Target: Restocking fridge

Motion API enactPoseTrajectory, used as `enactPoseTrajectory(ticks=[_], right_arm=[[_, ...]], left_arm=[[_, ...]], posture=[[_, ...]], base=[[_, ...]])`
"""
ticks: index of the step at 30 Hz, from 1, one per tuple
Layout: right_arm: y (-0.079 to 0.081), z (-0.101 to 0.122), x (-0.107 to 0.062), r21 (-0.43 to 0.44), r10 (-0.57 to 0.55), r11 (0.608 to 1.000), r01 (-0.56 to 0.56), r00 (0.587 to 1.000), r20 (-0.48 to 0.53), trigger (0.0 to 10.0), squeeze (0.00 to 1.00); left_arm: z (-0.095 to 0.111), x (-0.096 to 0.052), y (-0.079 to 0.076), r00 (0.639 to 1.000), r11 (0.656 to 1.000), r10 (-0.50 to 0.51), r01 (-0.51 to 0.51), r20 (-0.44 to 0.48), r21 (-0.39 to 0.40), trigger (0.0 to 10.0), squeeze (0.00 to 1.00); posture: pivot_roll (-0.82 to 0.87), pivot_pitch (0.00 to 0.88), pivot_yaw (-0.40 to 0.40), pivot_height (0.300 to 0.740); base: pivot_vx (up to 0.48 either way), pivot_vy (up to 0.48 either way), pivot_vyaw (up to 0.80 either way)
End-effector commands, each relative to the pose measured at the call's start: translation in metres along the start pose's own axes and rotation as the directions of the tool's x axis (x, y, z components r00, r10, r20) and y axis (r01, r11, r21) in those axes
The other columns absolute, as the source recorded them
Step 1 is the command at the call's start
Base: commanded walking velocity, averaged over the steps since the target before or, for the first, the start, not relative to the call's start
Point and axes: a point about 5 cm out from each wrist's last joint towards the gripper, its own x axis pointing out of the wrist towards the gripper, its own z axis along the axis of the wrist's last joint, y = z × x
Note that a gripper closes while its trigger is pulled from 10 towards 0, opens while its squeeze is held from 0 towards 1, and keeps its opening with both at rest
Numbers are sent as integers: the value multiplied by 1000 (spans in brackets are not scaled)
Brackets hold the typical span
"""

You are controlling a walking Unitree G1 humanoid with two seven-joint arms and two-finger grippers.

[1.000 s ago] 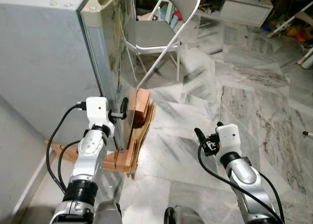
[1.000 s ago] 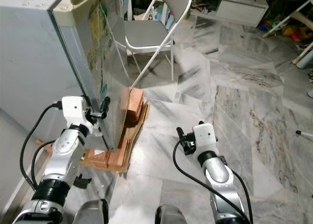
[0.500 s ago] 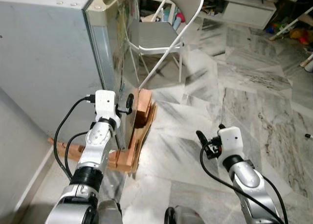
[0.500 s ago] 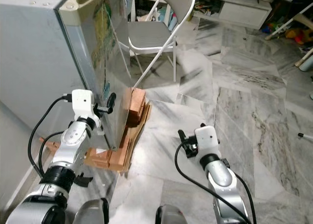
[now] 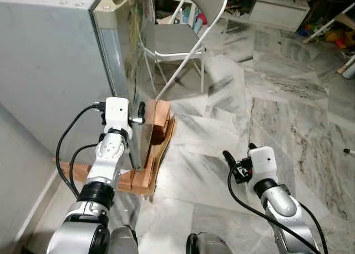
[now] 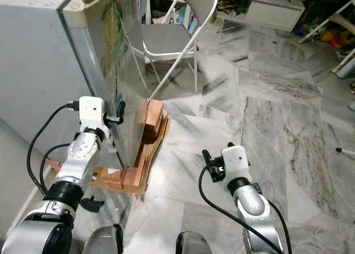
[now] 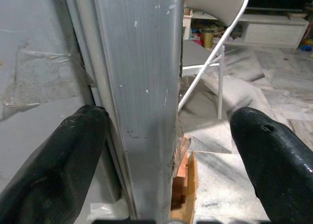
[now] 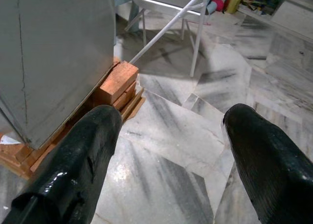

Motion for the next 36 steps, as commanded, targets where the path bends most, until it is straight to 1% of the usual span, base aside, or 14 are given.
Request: enactPoseTrajectory(ticks=[1,8,11,12,13,17,18,19,20,25,27,32,34,36], right_arm=[[-2,0,-2,0,-5,1000,5,1000,-7,10000,0],[-1,-1,-2,-1,2,1000,-2,1000,-19,10000,0],[-2,-9,-3,-53,19,998,-24,996,-87,10000,0],[-2,-16,-5,-63,25,997,-34,991,-130,10000,0],[-4,-24,-9,-70,33,996,-46,983,-180,10000,0],[-6,-30,-12,-68,29,997,-44,979,-203,10000,0],[-6,-30,-11,-67,29,997,-44,979,-203,10000,0],[-5,-30,-11,-68,32,997,-46,979,-203,10000,0],[-5,-30,-11,-68,32,997,-46,979,-203,10000,0],[-2,-31,-10,-57,37,997,-50,976,-216,10000,0],[-2,-31,-9,-57,38,997,-51,975,-217,10000,0],[0,-30,-7,-43,48,997,-59,975,-217,10000,0],[-1,-27,-5,-50,35,998,-45,981,-192,10000,0],[-1,-27,-5,-52,32,998,-43,982,-187,10000,0]], left_arm=[[4,4,8,999,999,38,-38,4,3,10000,0],[18,9,-9,996,997,-61,64,69,-47,10000,0],[29,14,-23,987,989,-129,135,101,-62,10000,0],[39,16,-38,969,975,-207,215,135,-54,10000,0],[59,18,-65,927,940,-320,336,195,-57,10000,0],[97,12,-117,819,848,-491,528,296,-55,10000,0],[108,6,-133,776,810,-538,584,329,-51,10000,0],[126,-7,-163,685,728,-623,684,378,-40,10000,0],[126,-7,-163,685,728,-623,684,378,-40,10000,0],[156,-48,-213,490,531,-737,846,465,-50,10000,0],[155,-48,-213,489,529,-739,847,463,-51,10000,0],[118,-21,-165,690,699,-628,703,360,-130,10000,0],[102,-14,-127,783,792,-544,598,302,-126,10000,0],[98,-14,-120,796,804,-533,582,287,-122,10000,0]], posture=[[-8,110,-62,740],[-5,109,-63,740],[-2,109,-65,740],[3,108,-68,740],[4,108,-69,740],[7,105,-67,740],[7,105,-64,740],[7,104,-62,740],[7,104,-62,740],[12,104,-55,740],[13,104,-55,740],[21,105,-50,740],[42,110,-47,740],[42,110,-47,740]], base=[[0,0,0],[0,0,0],[0,0,0],[0,0,0],[0,0,0],[0,0,0],[0,0,0],[0,0,0],[0,0,0],[0,0,0],[0,0,0],[0,0,0],[0,0,0],[0,0,0]])
